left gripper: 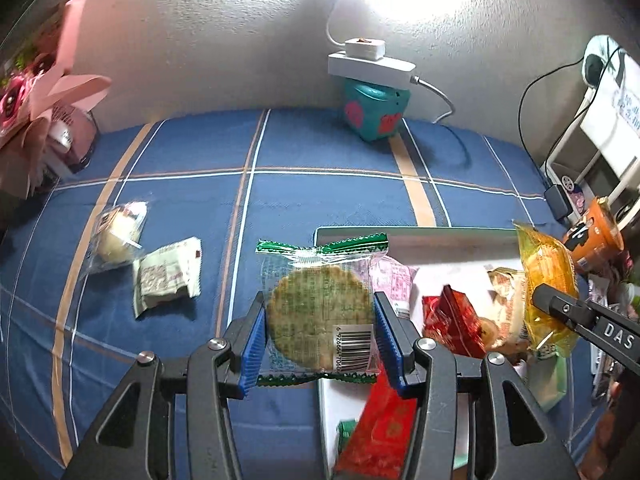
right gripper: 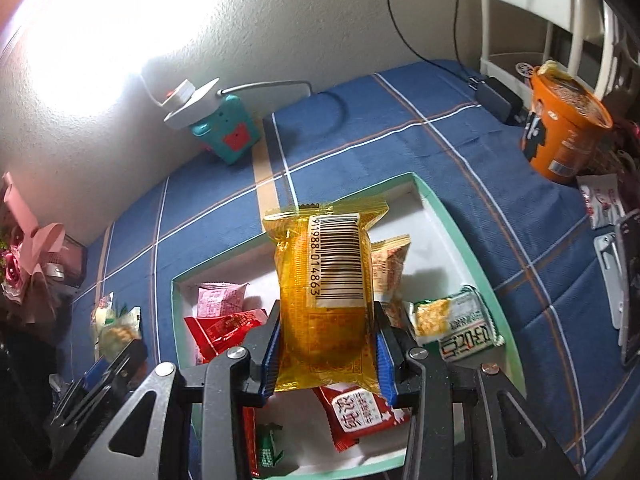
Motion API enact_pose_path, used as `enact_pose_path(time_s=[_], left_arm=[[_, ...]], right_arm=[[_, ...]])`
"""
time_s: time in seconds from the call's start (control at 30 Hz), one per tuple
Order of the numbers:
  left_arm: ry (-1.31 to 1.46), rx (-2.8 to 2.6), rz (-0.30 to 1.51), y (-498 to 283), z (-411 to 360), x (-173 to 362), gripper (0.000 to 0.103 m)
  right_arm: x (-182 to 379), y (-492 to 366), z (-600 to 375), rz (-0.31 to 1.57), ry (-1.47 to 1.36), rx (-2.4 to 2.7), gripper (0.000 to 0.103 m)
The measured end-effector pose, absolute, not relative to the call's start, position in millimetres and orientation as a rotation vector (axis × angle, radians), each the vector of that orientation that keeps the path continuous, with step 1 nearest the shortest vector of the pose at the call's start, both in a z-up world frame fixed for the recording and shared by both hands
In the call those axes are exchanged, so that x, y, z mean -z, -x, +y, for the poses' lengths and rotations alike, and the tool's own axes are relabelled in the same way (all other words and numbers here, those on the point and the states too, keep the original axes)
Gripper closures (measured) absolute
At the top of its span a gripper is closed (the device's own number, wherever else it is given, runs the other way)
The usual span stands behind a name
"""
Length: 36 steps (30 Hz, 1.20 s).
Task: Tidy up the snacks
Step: 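Carry the bread bag and cracker pack into the white tray and open both grippers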
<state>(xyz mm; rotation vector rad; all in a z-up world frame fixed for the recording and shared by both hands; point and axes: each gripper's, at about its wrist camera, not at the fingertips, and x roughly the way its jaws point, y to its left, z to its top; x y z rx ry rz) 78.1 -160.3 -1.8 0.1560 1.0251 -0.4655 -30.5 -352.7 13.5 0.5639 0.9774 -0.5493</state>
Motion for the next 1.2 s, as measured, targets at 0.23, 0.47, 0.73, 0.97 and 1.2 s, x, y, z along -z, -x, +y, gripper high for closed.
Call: enact_pose_path(time_s=[0.23, 0.47, 0.73, 0.97, 1.2], left_arm=[[-0.173, 0.471, 1.001, -92, -171, 16, 0.051], [-0.201, 0.471, 1.004, -100, -184, 31, 0.051], [-0.212, 0.508, 1.027, -96, -203, 43, 0.051], [-0.197, 0.561, 1.042, -90, -210, 45, 0.051], [-0.165, 0.577, 1.067, -91, -209, 49, 0.051]], right_arm=[[-3, 17, -354, 0.992, -0.547, 0.53, 0.061], [2, 11, -360, 0.994, -0.546, 0.53, 0.061], [5, 6, -364, 0.991, -0.546, 0.527, 0.061], [11, 4, -365, 1.002, -0.549, 0.527, 0.061], [16, 2, -363, 1.014, -0.543, 0.518, 0.061]])
